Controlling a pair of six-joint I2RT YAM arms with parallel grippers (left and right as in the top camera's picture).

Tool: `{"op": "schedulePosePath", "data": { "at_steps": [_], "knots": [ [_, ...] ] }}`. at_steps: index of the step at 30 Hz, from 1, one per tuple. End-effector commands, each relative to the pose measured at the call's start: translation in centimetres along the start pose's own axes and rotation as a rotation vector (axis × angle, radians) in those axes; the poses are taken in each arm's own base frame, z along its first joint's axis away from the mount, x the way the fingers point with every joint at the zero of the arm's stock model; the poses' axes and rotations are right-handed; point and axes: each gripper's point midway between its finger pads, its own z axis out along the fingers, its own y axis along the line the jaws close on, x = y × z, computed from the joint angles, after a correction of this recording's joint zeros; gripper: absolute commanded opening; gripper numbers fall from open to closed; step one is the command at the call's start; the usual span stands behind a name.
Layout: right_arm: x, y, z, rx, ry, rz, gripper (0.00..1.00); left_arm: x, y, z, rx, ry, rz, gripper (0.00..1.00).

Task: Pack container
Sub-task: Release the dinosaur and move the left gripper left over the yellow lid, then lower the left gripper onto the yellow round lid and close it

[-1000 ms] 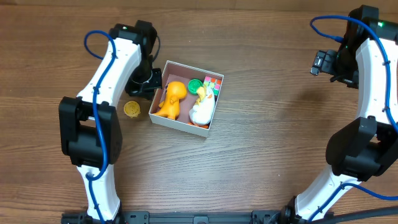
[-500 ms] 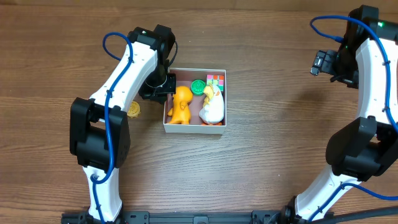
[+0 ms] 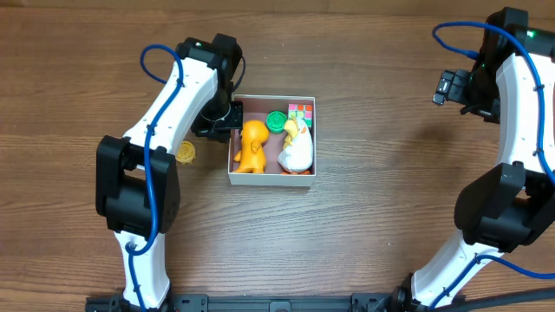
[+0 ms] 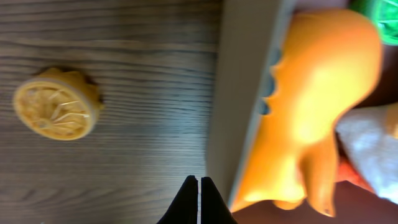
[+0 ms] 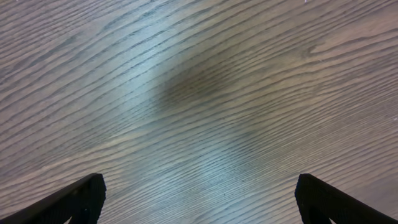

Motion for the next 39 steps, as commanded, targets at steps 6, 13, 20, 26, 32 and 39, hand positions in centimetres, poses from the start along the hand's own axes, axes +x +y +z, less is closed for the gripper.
{"op": "schedulePosePath", "data": {
  "at_steps": [6,13,20,26,32,39],
  "knots": [
    [0.0,0.2,0.1,-0.001,-0.001,0.000,1.00,-2.4,3.8,-5.2,-0.042,-0.093,-0.049,0.23],
    [0.0,0.2,0.1,-0.001,-0.001,0.000,1.00,-2.0,7.7,-5.4,-0.112,-0.061,-0.112,0.49],
    [0.0,0.2,0.1,-0.001,-0.001,0.000,1.00,-0.6,9.0,-4.3,-0.128,0.014,-0.116,0.77],
    [0.0,0.2,0.1,-0.001,-0.001,0.000,1.00,1.3,9.4,-2.0,-0.146,0.111,-0.110,1.00],
    [0.0,0.2,0.1,-0.001,-0.001,0.000,1.00,2.5,9.5,-1.9,-0.143,0.141,-0.097,1.00],
    [0.0,0.2,0.1,-0.001,-0.001,0.000,1.00,3.5,10.8,-4.6,-0.156,0.042,-0.078,1.00]
  ]
}}
